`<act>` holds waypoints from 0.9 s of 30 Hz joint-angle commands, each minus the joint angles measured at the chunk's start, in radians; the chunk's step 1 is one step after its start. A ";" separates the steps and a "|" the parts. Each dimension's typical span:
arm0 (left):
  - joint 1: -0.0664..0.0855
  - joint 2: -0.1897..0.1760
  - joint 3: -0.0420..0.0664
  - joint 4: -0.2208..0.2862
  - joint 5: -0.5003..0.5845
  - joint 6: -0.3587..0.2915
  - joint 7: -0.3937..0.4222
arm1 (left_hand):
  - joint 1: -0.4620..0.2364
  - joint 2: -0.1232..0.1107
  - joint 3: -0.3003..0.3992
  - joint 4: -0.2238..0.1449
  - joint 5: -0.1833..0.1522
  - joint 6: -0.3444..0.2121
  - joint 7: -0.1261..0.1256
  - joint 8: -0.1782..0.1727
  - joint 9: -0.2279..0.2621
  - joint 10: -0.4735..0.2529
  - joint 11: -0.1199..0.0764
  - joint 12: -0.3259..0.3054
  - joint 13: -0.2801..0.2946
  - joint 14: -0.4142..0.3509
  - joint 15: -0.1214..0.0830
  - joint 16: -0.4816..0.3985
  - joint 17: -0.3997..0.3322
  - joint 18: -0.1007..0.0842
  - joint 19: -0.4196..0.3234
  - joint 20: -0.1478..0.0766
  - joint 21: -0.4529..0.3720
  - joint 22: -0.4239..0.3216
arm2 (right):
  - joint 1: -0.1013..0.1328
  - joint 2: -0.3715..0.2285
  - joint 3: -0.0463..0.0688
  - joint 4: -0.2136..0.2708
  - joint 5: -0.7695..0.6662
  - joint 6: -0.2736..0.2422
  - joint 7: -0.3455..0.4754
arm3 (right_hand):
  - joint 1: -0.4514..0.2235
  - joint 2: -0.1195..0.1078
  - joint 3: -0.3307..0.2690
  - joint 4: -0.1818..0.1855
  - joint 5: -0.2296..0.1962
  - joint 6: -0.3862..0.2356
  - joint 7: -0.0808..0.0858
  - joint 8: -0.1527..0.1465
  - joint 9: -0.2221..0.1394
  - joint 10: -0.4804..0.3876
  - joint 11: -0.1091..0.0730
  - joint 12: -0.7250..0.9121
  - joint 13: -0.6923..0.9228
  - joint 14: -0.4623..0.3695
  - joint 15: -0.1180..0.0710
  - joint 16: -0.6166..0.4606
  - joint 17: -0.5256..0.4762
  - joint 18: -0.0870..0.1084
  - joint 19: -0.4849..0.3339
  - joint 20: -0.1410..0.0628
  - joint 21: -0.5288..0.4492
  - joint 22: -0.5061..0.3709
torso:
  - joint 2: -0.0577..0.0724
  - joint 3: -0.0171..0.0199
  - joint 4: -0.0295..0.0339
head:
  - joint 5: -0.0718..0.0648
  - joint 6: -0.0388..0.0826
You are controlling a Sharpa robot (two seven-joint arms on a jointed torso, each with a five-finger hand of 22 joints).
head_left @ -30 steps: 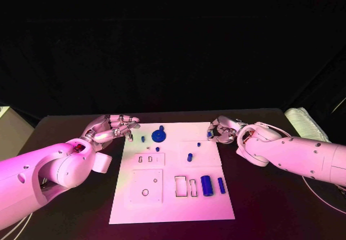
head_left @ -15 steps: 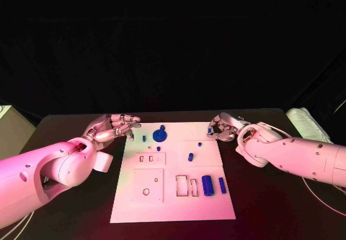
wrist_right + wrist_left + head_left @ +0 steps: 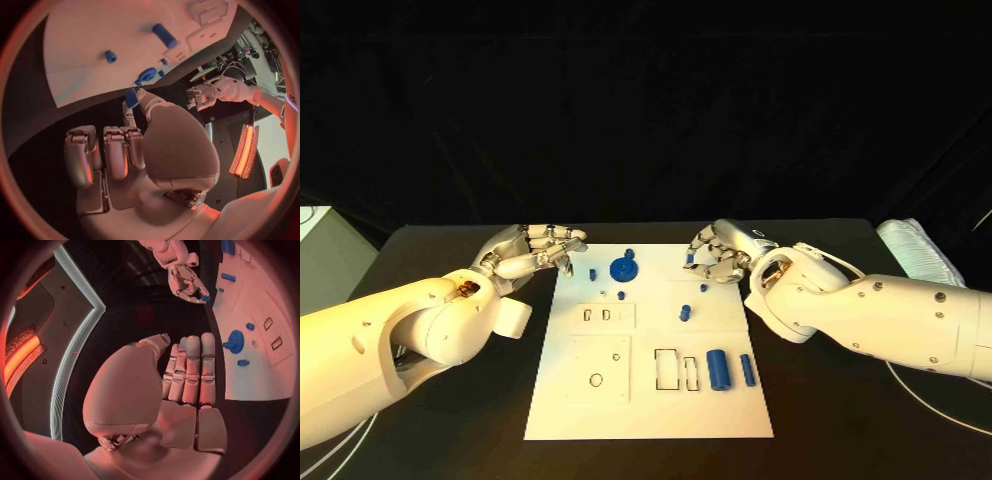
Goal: Assemble the parts on the task board
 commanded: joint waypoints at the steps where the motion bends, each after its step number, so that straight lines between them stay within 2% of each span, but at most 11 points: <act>1: 0.001 0.006 0.000 -0.003 -0.002 0.011 0.002 | -0.011 0.001 0.006 -0.001 -0.004 -0.006 -0.002 -0.001 0.001 -0.005 0.000 0.005 0.001 -0.007 0.000 0.005 -0.001 0.006 -0.008 -0.001 0.004 0.001 | -0.004 0.028 0.000 0.041 -0.041 0.025 -0.093 | -0.008 0.002 0.005 0.004 0.006 0.017 -0.023 0.022 0.032 0.075 -0.007 0.001 0.232 0.104 -0.008 0.006 0.263 -0.014 0.103 -0.007 0.002 0.263 | -0.006 -0.0036 0.0007 | 0.014 -0.005; 3: 0.001 0.009 0.000 -0.006 -0.001 0.010 0.000 | -0.011 0.001 0.006 -0.001 -0.004 -0.006 -0.002 -0.001 0.001 -0.005 0.000 0.005 0.001 -0.007 0.000 0.005 -0.001 0.006 -0.008 -0.001 0.004 0.001 | -0.007 0.047 -0.001 0.058 -0.044 0.033 -0.114 | -0.008 0.003 0.006 0.003 0.007 0.016 -0.022 0.022 0.032 0.074 -0.007 0.000 0.230 0.104 -0.008 0.006 0.263 -0.014 0.103 -0.007 0.002 0.263 | -0.008 -0.0058 0.0013 | 0.022 -0.007; 5: 0.001 0.012 0.000 -0.009 -0.001 0.008 -0.001 | -0.011 0.001 0.006 -0.001 -0.004 -0.006 -0.002 -0.001 0.001 -0.005 0.000 0.005 0.001 -0.007 0.000 0.005 -0.001 0.006 -0.008 -0.001 0.004 0.001 | -0.011 0.071 -0.001 0.072 -0.046 0.041 -0.134 | -0.008 0.003 0.007 0.003 0.008 0.015 -0.022 0.023 0.032 0.072 -0.007 -0.002 0.229 0.104 -0.008 0.006 0.263 -0.014 0.103 -0.007 0.002 0.263 | -0.010 -0.0086 0.0033 | 0.023 -0.010; 8: 0.001 0.016 -0.001 -0.011 -0.001 0.007 -0.003 | -0.011 0.001 0.006 -0.001 -0.004 -0.006 -0.002 -0.001 0.001 -0.005 0.000 0.005 0.001 -0.007 0.000 0.005 -0.001 0.006 -0.008 -0.001 0.004 0.001 | -0.018 0.106 -0.002 0.078 -0.048 0.051 -0.160 | -0.008 0.003 0.008 0.003 0.008 0.013 -0.022 0.023 0.033 0.071 -0.006 -0.004 0.227 0.104 -0.008 0.006 0.263 -0.014 0.103 -0.007 0.002 0.263 | -0.013 -0.0118 0.0030 | 0.025 -0.016; 10: 0.000 0.018 -0.002 -0.013 -0.001 0.006 -0.005 | -0.011 0.001 0.006 -0.001 -0.004 -0.006 -0.002 -0.001 0.001 -0.005 0.000 0.005 0.001 -0.007 0.000 0.005 -0.001 0.006 -0.008 -0.001 0.004 0.001 | -0.022 0.129 -0.003 0.075 -0.048 0.058 -0.173 | -0.008 0.003 0.008 0.003 0.008 0.013 -0.022 0.023 0.033 0.071 -0.006 -0.004 0.227 0.104 -0.008 0.006 0.263 -0.014 0.103 -0.007 0.002 0.263 | -0.014 -0.0141 0.0038 | 0.027 -0.019; 16: 0.000 0.025 -0.004 -0.018 -0.002 0.002 -0.009 | -0.013 0.002 0.007 0.000 -0.004 -0.006 -0.002 0.000 0.003 -0.006 0.000 0.006 0.003 -0.007 0.000 0.006 -0.002 0.006 -0.010 0.000 0.006 0.002 | -0.039 0.200 -0.012 0.043 -0.055 0.077 -0.203 | -0.008 0.003 0.009 0.002 0.010 0.011 -0.021 0.023 0.033 0.069 -0.006 -0.006 0.226 0.104 -0.007 0.006 0.263 -0.014 0.103 -0.007 0.002 0.263 | -0.015 -0.0188 0.0009 | 0.037 -0.027; 18: 0.000 0.027 -0.005 -0.019 -0.002 0.001 -0.010 | -0.013 0.002 0.007 0.000 -0.004 -0.006 -0.002 0.000 0.003 -0.006 0.000 0.006 0.003 -0.007 0.000 0.006 -0.002 0.006 -0.010 0.000 0.006 0.002 | -0.043 0.220 -0.015 0.031 -0.066 0.079 -0.210 | -0.008 0.003 0.009 0.002 0.011 0.010 -0.020 0.024 0.033 0.070 -0.005 -0.005 0.226 0.104 -0.007 0.006 0.263 -0.014 0.103 -0.006 0.002 0.263 | -0.015 -0.0192 -0.0001 | 0.038 -0.029; 20: 0.000 0.028 -0.006 -0.019 -0.002 0.001 -0.011 | -0.013 0.002 0.007 0.000 -0.004 -0.006 -0.002 0.000 0.003 -0.006 0.000 0.006 0.003 -0.007 0.000 0.006 -0.002 0.006 -0.010 0.000 0.006 0.002 | -0.047 0.240 -0.018 0.017 -0.078 0.080 -0.217 | -0.012 0.003 0.012 0.002 0.020 0.005 -0.019 0.027 0.034 0.069 -0.004 -0.006 0.226 0.104 -0.006 0.006 0.263 -0.014 0.103 -0.006 0.002 0.263 | -0.015 -0.0177 0.0002 | 0.039 -0.029; 23: 0.000 0.030 -0.006 -0.019 -0.002 0.001 -0.011 | -0.013 0.002 0.007 0.000 -0.004 -0.006 -0.002 0.000 0.003 -0.006 0.000 0.006 0.003 -0.007 0.000 0.006 -0.002 0.006 -0.010 0.000 0.006 0.002 | -0.054 0.265 -0.022 -0.003 -0.091 0.082 -0.218 | -0.013 0.002 0.013 0.001 0.022 0.005 -0.019 0.028 0.035 0.070 -0.004 -0.005 0.226 0.104 -0.006 0.006 0.263 -0.014 0.103 -0.005 0.002 0.263 | -0.015 -0.0182 0.0039 | 0.035 -0.030; 27: 0.000 0.030 -0.006 -0.019 -0.002 0.001 -0.013 | -0.013 0.002 0.007 0.000 -0.004 -0.006 -0.002 0.000 0.003 -0.006 0.000 0.006 0.003 -0.007 0.000 0.006 -0.002 0.006 -0.010 0.000 0.006 0.002 | -0.061 0.286 -0.024 -0.020 -0.110 0.079 -0.213 | -0.014 0.000 0.013 0.000 0.024 0.003 -0.018 0.029 0.035 0.069 -0.004 -0.006 0.225 0.104 -0.005 0.006 0.263 -0.014 0.103 -0.005 0.002 0.263 | -0.014 -0.0181 0.0038 | 0.038 -0.033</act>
